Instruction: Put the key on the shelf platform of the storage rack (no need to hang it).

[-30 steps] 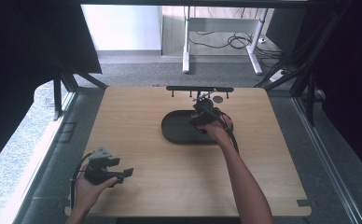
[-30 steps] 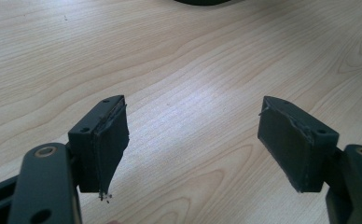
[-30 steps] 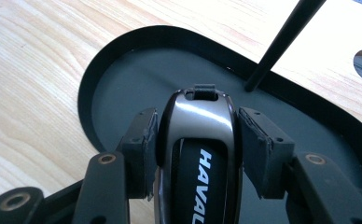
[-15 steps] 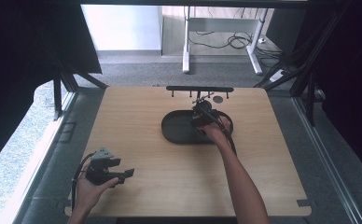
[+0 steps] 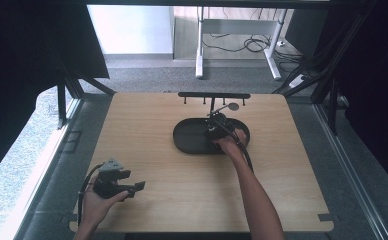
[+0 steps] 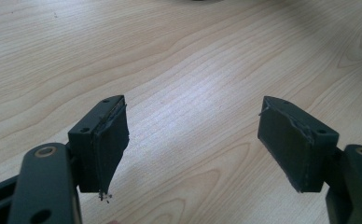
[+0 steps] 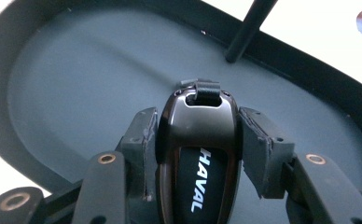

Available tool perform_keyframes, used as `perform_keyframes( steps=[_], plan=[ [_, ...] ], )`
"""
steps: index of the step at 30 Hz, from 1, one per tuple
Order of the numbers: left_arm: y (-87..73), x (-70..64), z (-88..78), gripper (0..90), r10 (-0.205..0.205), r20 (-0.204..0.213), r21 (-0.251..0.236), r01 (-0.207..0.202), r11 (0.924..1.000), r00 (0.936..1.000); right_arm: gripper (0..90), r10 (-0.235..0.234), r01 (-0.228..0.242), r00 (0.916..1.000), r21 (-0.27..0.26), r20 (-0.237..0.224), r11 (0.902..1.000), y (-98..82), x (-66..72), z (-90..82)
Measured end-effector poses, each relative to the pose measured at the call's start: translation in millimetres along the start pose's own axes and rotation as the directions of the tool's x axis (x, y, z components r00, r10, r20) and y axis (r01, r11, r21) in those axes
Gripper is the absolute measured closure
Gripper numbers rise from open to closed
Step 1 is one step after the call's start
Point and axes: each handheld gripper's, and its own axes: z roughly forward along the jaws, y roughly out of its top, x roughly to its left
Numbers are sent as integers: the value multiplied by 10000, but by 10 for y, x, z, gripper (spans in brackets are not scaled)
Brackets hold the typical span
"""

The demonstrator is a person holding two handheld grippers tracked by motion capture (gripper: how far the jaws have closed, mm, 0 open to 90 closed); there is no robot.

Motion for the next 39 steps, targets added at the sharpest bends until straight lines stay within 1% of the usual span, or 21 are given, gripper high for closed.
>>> perform_keyframes(
  steps=[3, 5, 7, 10, 16, 17, 19, 22, 24, 26, 28, 31, 33, 37, 39],
  plan=[
    [0, -2, 5, 247, 25, 16, 28, -25, 10000, 10000, 498, 13, -14, 10000, 125, 15, 9999, -24, -24, 44],
    [0, -4, 9, 247, 31, 31, 26, -32, 10000, 10000, 498, 103, -104, 9999, 181, 47, 9998, -37, -34, 64],
    [-1, -3, 12, 247, 40, 37, 40, -41, 10000, 10000, 497, 143, -143, 9999, 219, -5, 9997, -47, -45, 77],
    [-1, -3, 14, 247, 39, 62, 44, -40, 10000, 10000, 494, 19, -24, 9999, 336, 136, 9994, -68, -59, 115],
    [0, -4, 6, 248, 6, 69, 6, -6, 10000, 10000, 489, -29, 20, 9999, 558, 161, 9984, -106, -65, 174],
    [-1, -3, 9, 248, 8, 82, 22, -8, 10000, 10000, 491, -86, 75, 9998, 556, 187, 9984, -108, -65, 177],
    [-3, -3, 16, 248, 25, 91, 26, -25, 10000, 10000, 489, 15, -19, 9999, 399, 107, 9992, -103, -58, 167],
    [-1, -7, 12, 248, 38, 108, 20, -39, 10000, 9999, 456, -38, 34, 9999, 312, 119, 9995, -98, -38, 144],
    [0, -6, 5, 248, 15, 84, 9, -15, 10000, 10000, 431, -107, 103, 9999, 272, 119, 9996, -102, -3, 103],
    [-1, -6, 5, 248, -35, 65, -14, 35, 10000, 10000, 424, -160, 160, 9998, 67, 128, 9999, -111, 12, 46],
    [0, -7, 7, 248, 14, 88, 28, -15, 10000, 10000, 419, -248, 248, 9997, -71, 87, 9997, -122, 14, -17],
    [2, -19, 17, 248, 37, 95, 28, -37, 10000, 9999, 418, -213, 209, 9997, -293, -140, 9994, -140, 9, -134],
    [3, -24, 22, 248, 52, 114, 38, -52, 10000, 9999, 413, -296, 289, 9994, -347, -188, 9990, -148, 15, -193],
    [1, -21, 24, 248, 0, 169, 40, 0, 10000, 9999, 405, -445, 417, 9980, -607, -458, 9973, -178, 43, -340],
    [1, -21, 24, 248, 5, 171, 45, -6, 10000, 9999, 398, -507, 467, 9968, -649, -618, 9968, -212, 58, -403]
  ],
)
